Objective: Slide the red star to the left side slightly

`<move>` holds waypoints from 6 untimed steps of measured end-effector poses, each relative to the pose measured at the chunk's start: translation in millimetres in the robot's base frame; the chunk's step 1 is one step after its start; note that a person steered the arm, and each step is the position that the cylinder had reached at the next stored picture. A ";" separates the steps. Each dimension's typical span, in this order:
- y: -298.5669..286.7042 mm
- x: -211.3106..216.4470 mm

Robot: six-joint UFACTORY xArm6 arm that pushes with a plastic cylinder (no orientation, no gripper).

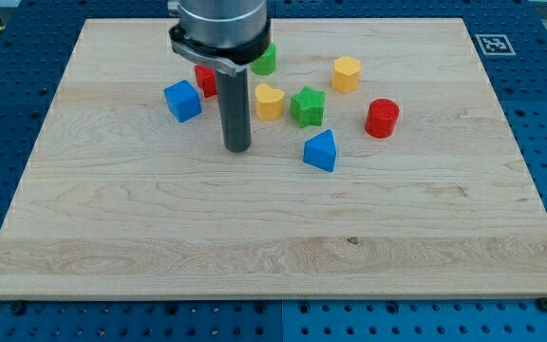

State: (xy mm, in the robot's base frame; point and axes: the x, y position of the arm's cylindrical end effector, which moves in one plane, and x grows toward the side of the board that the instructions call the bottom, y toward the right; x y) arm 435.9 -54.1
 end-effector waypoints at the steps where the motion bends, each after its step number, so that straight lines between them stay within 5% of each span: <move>1: -0.1 -28.6; 6: -21.8 -101.4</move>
